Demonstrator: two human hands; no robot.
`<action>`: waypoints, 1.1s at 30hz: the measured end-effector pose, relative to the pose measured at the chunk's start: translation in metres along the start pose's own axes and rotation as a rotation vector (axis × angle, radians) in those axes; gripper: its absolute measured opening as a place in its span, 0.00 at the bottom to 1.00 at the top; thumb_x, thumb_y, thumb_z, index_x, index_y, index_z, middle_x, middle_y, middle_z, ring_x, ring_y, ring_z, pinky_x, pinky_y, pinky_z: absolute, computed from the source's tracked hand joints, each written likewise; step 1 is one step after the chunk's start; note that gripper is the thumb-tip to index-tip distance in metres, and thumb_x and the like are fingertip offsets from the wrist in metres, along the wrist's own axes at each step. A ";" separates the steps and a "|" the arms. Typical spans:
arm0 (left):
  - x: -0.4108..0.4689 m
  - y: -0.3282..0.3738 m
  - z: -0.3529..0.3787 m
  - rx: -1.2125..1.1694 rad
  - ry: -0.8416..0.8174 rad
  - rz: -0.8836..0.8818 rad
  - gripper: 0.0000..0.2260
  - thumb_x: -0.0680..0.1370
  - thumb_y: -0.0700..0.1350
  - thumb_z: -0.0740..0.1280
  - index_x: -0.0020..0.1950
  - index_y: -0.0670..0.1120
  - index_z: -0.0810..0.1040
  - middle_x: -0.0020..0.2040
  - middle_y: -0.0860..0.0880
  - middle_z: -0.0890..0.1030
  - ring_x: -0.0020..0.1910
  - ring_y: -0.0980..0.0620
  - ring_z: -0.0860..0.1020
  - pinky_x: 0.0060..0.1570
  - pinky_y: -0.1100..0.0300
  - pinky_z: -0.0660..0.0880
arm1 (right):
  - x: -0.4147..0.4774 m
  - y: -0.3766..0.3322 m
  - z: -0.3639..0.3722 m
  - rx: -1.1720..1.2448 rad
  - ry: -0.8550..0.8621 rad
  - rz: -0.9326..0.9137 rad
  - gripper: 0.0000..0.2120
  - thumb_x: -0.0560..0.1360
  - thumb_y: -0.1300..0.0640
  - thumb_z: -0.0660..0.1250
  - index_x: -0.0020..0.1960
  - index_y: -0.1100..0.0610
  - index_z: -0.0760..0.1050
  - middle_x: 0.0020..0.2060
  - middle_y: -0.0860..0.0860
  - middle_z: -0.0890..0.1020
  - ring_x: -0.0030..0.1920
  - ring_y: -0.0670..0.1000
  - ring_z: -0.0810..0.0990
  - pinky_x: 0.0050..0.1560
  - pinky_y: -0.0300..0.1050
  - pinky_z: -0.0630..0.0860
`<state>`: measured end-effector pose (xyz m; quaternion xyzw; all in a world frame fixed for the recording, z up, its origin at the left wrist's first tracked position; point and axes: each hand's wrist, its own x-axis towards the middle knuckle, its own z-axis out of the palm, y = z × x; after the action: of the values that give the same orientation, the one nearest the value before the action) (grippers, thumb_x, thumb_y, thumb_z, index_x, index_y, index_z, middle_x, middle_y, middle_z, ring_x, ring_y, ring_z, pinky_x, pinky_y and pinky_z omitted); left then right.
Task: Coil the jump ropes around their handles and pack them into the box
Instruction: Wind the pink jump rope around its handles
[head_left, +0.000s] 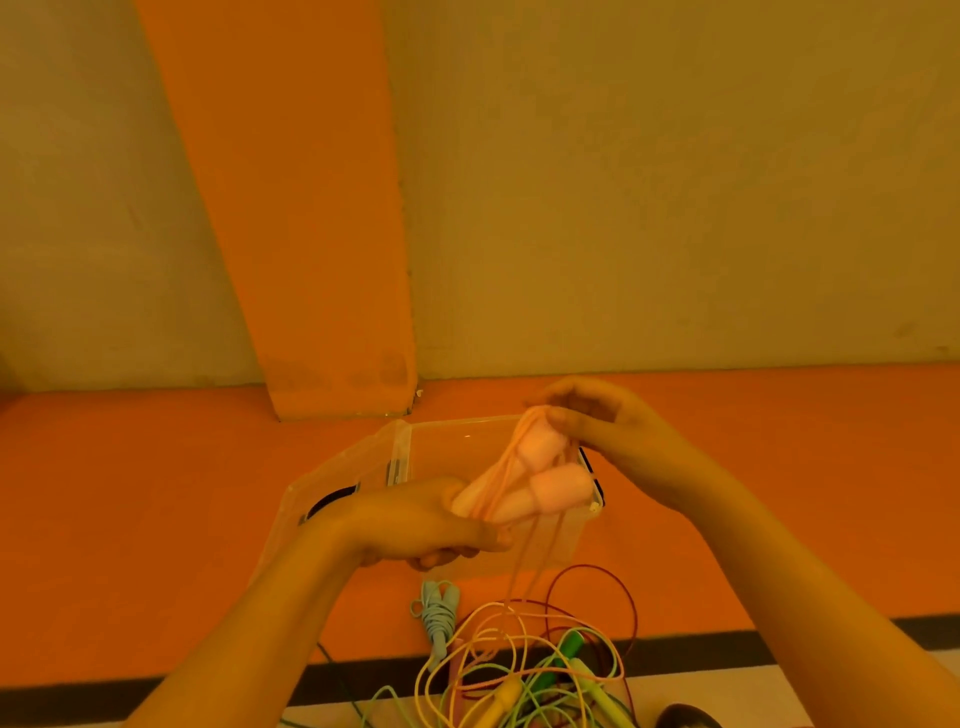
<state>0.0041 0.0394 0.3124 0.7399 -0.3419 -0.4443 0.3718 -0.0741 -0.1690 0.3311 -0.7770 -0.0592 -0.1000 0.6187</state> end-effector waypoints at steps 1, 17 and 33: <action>0.000 0.001 -0.001 -0.034 0.027 0.023 0.07 0.77 0.46 0.69 0.43 0.47 0.72 0.26 0.55 0.72 0.23 0.58 0.64 0.23 0.66 0.59 | 0.000 -0.001 0.000 -0.009 -0.001 -0.011 0.13 0.71 0.55 0.71 0.55 0.48 0.78 0.52 0.45 0.83 0.53 0.43 0.80 0.52 0.36 0.75; 0.001 0.005 0.003 -0.322 0.025 0.180 0.15 0.70 0.53 0.72 0.45 0.45 0.71 0.26 0.53 0.66 0.22 0.58 0.60 0.24 0.65 0.56 | -0.002 -0.009 0.003 0.020 -0.037 -0.053 0.35 0.61 0.54 0.77 0.65 0.45 0.70 0.61 0.46 0.78 0.61 0.47 0.77 0.52 0.42 0.76; -0.005 0.012 0.005 -0.392 0.093 0.295 0.10 0.76 0.44 0.70 0.51 0.43 0.71 0.27 0.50 0.64 0.21 0.58 0.59 0.23 0.65 0.57 | -0.003 0.003 0.006 -0.292 0.026 -0.044 0.24 0.57 0.38 0.74 0.52 0.37 0.73 0.43 0.51 0.77 0.40 0.45 0.70 0.43 0.45 0.71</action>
<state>-0.0046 0.0365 0.3233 0.6154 -0.3361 -0.4084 0.5844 -0.0755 -0.1641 0.3262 -0.8559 -0.0530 -0.1312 0.4975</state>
